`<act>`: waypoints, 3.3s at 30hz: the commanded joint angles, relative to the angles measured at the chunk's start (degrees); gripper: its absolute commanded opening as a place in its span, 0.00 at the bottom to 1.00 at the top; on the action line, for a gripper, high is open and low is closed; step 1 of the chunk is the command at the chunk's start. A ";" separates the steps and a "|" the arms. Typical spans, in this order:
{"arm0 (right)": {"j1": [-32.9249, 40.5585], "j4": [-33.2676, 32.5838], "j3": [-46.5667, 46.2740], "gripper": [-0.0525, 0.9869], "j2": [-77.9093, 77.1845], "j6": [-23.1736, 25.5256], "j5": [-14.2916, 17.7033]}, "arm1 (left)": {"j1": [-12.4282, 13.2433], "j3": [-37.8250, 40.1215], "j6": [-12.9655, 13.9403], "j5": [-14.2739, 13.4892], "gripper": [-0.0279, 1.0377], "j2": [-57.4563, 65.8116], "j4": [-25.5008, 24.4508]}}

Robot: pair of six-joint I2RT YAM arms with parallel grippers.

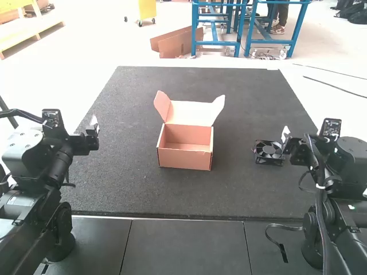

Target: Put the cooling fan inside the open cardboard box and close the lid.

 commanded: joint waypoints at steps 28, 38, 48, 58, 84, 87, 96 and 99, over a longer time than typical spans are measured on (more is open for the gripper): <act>-0.08 0.65 39.85 0.93 46.33 6.40 2.93 | 0.39 29.28 -0.44 0.81 0.93 27.17 -2.43; 0.45 -30.99 59.45 0.93 59.16 5.43 -1.20 | 0.48 52.57 -0.96 3.89 0.93 46.25 -29.41; 0.45 -45.49 68.59 0.92 68.48 7.45 -1.03 | 0.30 52.66 -1.05 3.01 0.93 50.99 -33.28; -3.68 -52.52 70.96 0.92 80.34 0.95 0.73 | 0.12 52.92 -1.05 3.19 0.93 53.54 -36.53; -5.09 -41.27 61.82 0.92 94.50 -5.12 3.72 | 0.12 53.54 -2.81 6.00 0.94 53.63 -36.18; -5.18 -40.04 61.03 0.92 95.46 -5.03 4.42 | 0.12 53.54 -2.90 6.00 0.94 53.63 -36.09; -5.18 -36.26 60.50 0.92 98.10 -3.80 4.42 | 0.12 54.07 -2.90 6.09 0.93 53.63 -36.18; -5.09 -35.56 60.50 0.92 99.07 -3.54 4.42 | 0.21 54.07 -2.90 6.09 0.94 53.63 -36.18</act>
